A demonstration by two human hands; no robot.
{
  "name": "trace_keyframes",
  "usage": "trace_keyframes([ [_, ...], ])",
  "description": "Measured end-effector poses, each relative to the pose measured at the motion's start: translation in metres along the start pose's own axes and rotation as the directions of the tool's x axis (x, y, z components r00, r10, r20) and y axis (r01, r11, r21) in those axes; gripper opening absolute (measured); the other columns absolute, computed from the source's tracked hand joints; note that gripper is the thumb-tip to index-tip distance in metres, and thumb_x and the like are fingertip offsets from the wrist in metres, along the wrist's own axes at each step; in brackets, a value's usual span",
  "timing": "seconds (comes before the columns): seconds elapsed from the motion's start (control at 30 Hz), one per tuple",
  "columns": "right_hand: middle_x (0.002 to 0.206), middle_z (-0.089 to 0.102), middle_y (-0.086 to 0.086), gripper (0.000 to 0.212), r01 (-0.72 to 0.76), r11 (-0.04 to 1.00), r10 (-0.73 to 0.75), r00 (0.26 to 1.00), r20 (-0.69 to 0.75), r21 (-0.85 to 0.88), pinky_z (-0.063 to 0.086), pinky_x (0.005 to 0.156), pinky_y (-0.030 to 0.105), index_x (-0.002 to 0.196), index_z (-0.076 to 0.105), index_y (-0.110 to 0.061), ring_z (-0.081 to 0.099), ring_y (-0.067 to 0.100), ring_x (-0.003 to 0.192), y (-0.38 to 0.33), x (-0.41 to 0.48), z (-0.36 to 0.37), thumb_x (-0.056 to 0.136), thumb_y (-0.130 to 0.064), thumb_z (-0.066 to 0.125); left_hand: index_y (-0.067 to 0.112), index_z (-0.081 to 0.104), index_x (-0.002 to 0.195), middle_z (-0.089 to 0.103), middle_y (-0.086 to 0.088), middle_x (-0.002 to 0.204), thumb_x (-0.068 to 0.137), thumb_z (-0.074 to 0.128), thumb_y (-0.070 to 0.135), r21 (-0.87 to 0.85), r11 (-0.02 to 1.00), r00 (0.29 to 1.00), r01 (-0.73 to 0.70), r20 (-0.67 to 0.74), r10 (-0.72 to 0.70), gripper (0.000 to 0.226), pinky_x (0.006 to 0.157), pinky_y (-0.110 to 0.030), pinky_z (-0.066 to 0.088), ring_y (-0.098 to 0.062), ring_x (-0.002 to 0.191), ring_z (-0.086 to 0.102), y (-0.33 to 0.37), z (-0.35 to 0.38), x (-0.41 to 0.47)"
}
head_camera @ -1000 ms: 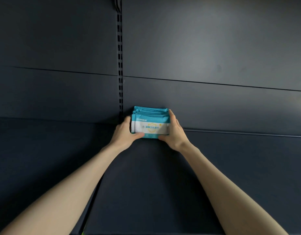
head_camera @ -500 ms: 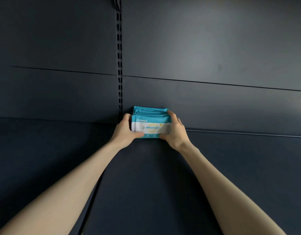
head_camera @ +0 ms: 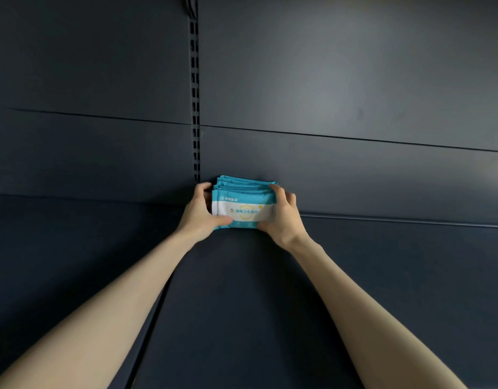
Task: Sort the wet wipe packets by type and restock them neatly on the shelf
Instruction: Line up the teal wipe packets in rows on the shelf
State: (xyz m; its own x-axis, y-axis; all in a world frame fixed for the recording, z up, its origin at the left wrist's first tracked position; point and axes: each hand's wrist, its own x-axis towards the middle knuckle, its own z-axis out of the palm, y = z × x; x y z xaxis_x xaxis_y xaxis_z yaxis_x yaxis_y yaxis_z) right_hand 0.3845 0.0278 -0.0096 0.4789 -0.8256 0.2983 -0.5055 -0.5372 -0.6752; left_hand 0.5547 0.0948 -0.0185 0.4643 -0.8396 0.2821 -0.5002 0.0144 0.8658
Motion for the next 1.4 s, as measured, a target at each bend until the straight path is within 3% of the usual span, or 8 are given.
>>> trace_keyframes([
  [0.07,0.137,0.039,0.010,0.088,-0.017,1.000,0.017,1.000,0.013,0.017,0.038,0.102,0.032,0.148,0.018,-0.018,0.045,0.025,0.124,0.001,0.001,0.000,0.080,-0.005,0.071,0.017,0.026,0.146,0.042,0.000,0.138,0.068,0.083,0.007,-0.001,1.000,0.999,0.021,0.040,-0.021,0.097,0.102,-0.032,0.040,-0.016,0.123,0.044,-0.001,-0.001,0.003],
  [0.2,0.128,0.052,0.009,0.085,-0.018,0.998,0.017,1.000,0.018,0.065,0.043,0.090,0.026,0.147,0.019,-0.019,0.053,0.025,0.116,0.003,0.001,0.000,0.080,-0.003,0.070,0.019,0.039,0.135,0.058,0.006,0.117,0.068,0.081,0.001,-0.091,0.995,0.987,0.027,0.162,-0.012,0.081,0.090,-0.023,0.044,-0.012,0.112,0.056,-0.001,0.001,0.005],
  [0.33,0.129,0.053,0.006,0.097,-0.051,0.991,0.051,0.999,0.008,0.126,0.037,0.089,0.020,0.151,0.009,-0.020,0.052,0.022,0.117,0.006,0.002,-0.003,0.078,-0.002,0.072,0.024,0.049,0.115,0.061,0.004,0.117,0.067,0.083,0.006,-0.033,0.999,0.989,-0.011,0.144,0.015,0.061,0.095,-0.032,0.047,-0.014,0.110,0.057,-0.004,0.004,0.007],
  [0.47,0.132,0.052,0.008,0.100,-0.063,0.992,0.061,0.998,0.024,0.107,0.039,0.096,0.025,0.153,0.006,-0.021,0.052,0.022,0.116,0.008,0.002,-0.004,0.079,-0.003,0.072,0.018,0.051,0.122,0.060,0.005,0.116,0.070,0.082,0.008,0.003,1.000,0.989,-0.028,0.144,0.027,0.062,0.092,-0.028,0.046,-0.012,0.107,0.057,-0.004,0.006,0.006],
  [0.63,0.109,0.052,0.006,0.092,-0.060,0.996,0.058,0.998,0.033,0.068,0.041,0.094,0.029,0.151,0.015,-0.019,0.047,0.016,0.097,0.007,0.002,-0.006,0.080,-0.003,0.071,0.017,0.046,0.126,0.056,0.005,0.121,0.073,0.079,0.008,0.000,0.999,0.986,-0.041,0.164,0.040,0.063,0.093,-0.027,0.043,-0.012,0.112,0.054,-0.004,0.009,0.005],
  [0.8,0.129,0.052,0.008,0.091,-0.052,0.999,0.052,0.998,0.036,0.002,0.044,0.099,0.040,0.150,0.014,-0.024,0.051,0.026,0.117,0.008,0.002,-0.007,0.081,-0.011,0.072,0.015,0.049,0.125,0.060,0.007,0.113,0.071,0.081,0.013,0.050,0.998,0.995,-0.029,0.098,0.024,0.063,0.078,-0.019,0.043,-0.010,0.104,0.057,-0.006,0.010,0.004],
  [1.13,0.135,0.045,0.010,0.091,-0.113,0.973,0.124,0.991,0.044,-0.199,0.045,0.094,0.046,0.150,0.009,-0.027,0.048,0.034,0.120,0.001,0.000,-0.013,0.082,-0.027,0.070,0.016,0.038,0.136,0.054,0.003,0.130,0.083,0.072,0.027,0.274,0.962,0.984,-0.013,0.174,-0.036,0.064,0.089,-0.026,0.041,-0.015,0.115,0.052,0.006,0.003,0.000],
  [1.4,0.133,0.047,0.012,0.051,-0.011,0.971,-0.016,0.993,-0.114,-0.237,0.043,0.094,0.041,0.135,0.044,-0.011,0.049,0.035,0.119,-0.037,-0.047,-0.059,0.089,-0.024,0.062,0.011,0.051,0.128,0.054,-0.006,0.130,0.090,0.062,0.030,0.558,0.822,0.989,-0.112,-0.014,0.144,0.044,0.092,-0.037,0.045,-0.024,0.117,0.053,0.059,-0.030,-0.064],
])
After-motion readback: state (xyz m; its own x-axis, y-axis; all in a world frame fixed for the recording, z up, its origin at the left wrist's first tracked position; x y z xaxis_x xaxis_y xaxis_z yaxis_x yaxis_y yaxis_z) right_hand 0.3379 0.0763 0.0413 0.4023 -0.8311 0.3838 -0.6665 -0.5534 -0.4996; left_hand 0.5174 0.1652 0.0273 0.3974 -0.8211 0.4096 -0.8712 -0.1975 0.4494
